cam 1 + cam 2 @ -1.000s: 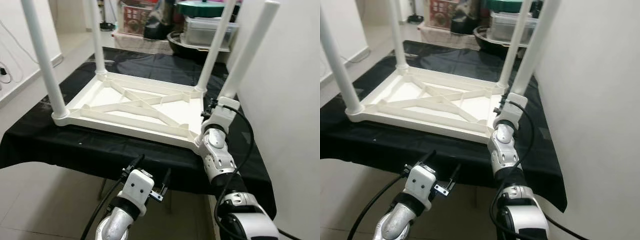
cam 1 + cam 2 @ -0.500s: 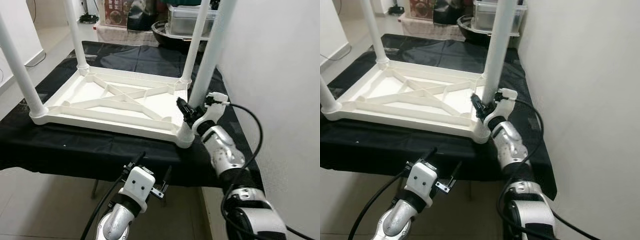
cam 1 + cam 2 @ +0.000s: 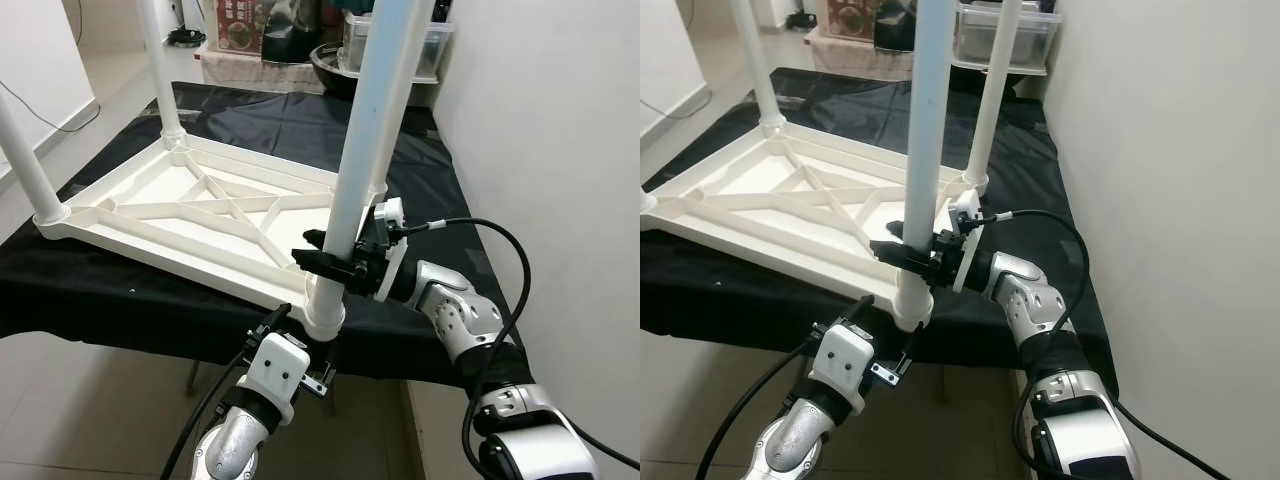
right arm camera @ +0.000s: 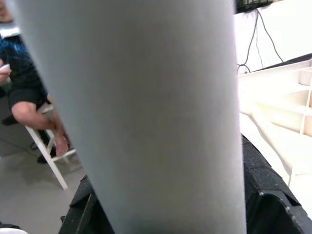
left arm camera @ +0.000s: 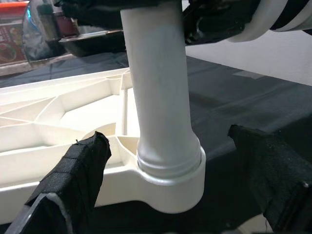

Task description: Building children table

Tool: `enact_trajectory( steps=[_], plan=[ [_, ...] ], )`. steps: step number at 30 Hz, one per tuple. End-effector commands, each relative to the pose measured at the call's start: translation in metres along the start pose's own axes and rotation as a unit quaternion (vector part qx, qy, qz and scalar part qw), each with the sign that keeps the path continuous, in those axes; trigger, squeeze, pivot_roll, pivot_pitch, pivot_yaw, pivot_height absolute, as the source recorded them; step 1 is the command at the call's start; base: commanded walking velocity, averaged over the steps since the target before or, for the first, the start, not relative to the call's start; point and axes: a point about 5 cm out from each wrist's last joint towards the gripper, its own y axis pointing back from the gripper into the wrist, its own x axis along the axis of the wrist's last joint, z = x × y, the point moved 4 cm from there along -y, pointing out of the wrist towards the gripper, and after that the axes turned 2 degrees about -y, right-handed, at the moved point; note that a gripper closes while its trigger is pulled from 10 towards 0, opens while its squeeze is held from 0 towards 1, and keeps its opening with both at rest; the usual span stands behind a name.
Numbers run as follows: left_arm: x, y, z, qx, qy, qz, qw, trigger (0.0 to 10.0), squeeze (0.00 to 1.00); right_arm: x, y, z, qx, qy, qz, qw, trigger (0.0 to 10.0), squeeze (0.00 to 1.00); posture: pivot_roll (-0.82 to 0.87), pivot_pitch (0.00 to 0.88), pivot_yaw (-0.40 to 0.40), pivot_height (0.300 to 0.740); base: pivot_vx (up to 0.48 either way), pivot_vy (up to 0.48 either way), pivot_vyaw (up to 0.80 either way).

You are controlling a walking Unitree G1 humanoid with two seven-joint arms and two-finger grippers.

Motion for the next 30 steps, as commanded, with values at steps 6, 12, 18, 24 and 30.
enact_trajectory(
  steps=[6,12,18,24,30],
  plan=[
    [-0.004,0.002,0.003,-0.003,0.003,-0.01,1.0,10.0,0.0,-0.013,-0.008,0.02,-0.093,0.003,-0.006,0.996,0.0,0.0,0.11,0.097,-0.088,0.74,0.0,0.0,0.0],
    [-0.004,0.002,0.003,-0.003,0.003,-0.011,1.0,10.0,0.0,-0.001,0.025,0.076,-0.399,0.018,0.048,0.916,0.0,0.0,0.11,0.099,-0.086,0.74,0.0,0.0,0.0],
    [-0.005,0.002,0.002,-0.005,0.002,-0.012,1.0,10.0,0.0,0.002,0.102,0.099,-0.682,0.019,0.094,0.725,0.0,0.0,0.11,0.098,-0.084,0.74,0.0,0.0,0.0],
    [-0.006,0.002,0.003,-0.006,0.001,-0.013,1.0,10.0,0.0,-0.017,0.113,0.089,-0.762,-0.024,0.113,0.638,0.0,0.0,0.11,0.098,-0.086,0.74,0.0,0.0,0.0],
    [-0.006,0.002,0.003,-0.005,0.001,-0.012,1.0,10.0,0.0,-0.024,0.076,0.086,-0.729,-0.028,0.107,0.676,10.0,1.0,0.11,0.098,-0.089,0.74,0.0,0.0,0.0]
  ],
)
